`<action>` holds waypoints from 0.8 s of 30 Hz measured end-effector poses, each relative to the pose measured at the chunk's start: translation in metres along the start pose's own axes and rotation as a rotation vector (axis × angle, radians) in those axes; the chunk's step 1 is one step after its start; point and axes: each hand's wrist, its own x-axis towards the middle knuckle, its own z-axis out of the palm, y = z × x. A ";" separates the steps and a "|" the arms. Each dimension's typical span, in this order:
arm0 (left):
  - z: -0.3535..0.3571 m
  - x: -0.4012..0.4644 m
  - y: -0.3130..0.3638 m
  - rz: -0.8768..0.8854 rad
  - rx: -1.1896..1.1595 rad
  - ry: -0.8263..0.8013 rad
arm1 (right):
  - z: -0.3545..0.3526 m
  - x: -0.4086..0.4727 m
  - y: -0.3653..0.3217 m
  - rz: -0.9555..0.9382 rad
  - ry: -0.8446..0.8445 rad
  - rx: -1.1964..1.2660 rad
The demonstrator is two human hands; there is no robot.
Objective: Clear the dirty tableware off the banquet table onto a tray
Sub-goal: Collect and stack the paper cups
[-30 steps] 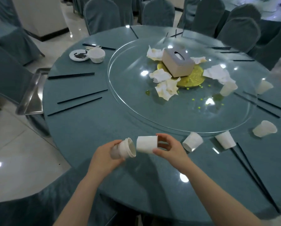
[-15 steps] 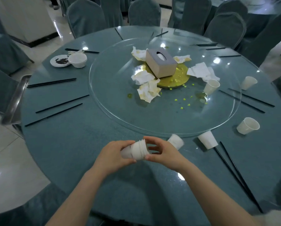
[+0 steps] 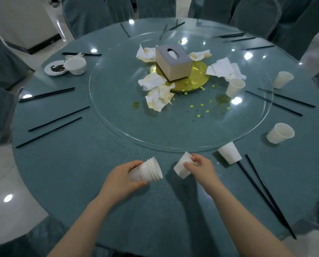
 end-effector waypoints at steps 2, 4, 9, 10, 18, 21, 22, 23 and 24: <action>0.006 0.002 0.005 0.003 -0.004 -0.017 | 0.002 -0.012 -0.007 0.002 -0.055 0.175; 0.012 0.004 0.011 0.016 -0.014 -0.046 | 0.003 -0.027 -0.015 -0.040 -0.097 0.262; 0.033 0.008 0.029 0.072 -0.089 -0.120 | -0.004 -0.059 -0.020 -0.078 -0.265 0.125; 0.037 0.009 0.033 0.075 -0.106 -0.128 | -0.004 -0.064 -0.019 -0.068 -0.276 0.123; 0.058 0.014 0.054 0.090 -0.068 -0.222 | -0.022 -0.072 -0.003 -0.105 -0.291 0.177; 0.065 0.016 0.065 0.104 -0.085 -0.267 | -0.030 -0.072 0.004 -0.122 -0.307 0.228; 0.067 0.017 0.069 0.105 -0.085 -0.267 | -0.032 -0.071 0.005 -0.135 -0.290 0.248; 0.070 0.018 0.072 0.107 -0.093 -0.263 | -0.035 -0.069 0.007 -0.147 -0.265 0.271; 0.073 0.020 0.075 0.110 -0.107 -0.255 | -0.039 -0.065 0.010 -0.149 -0.227 0.298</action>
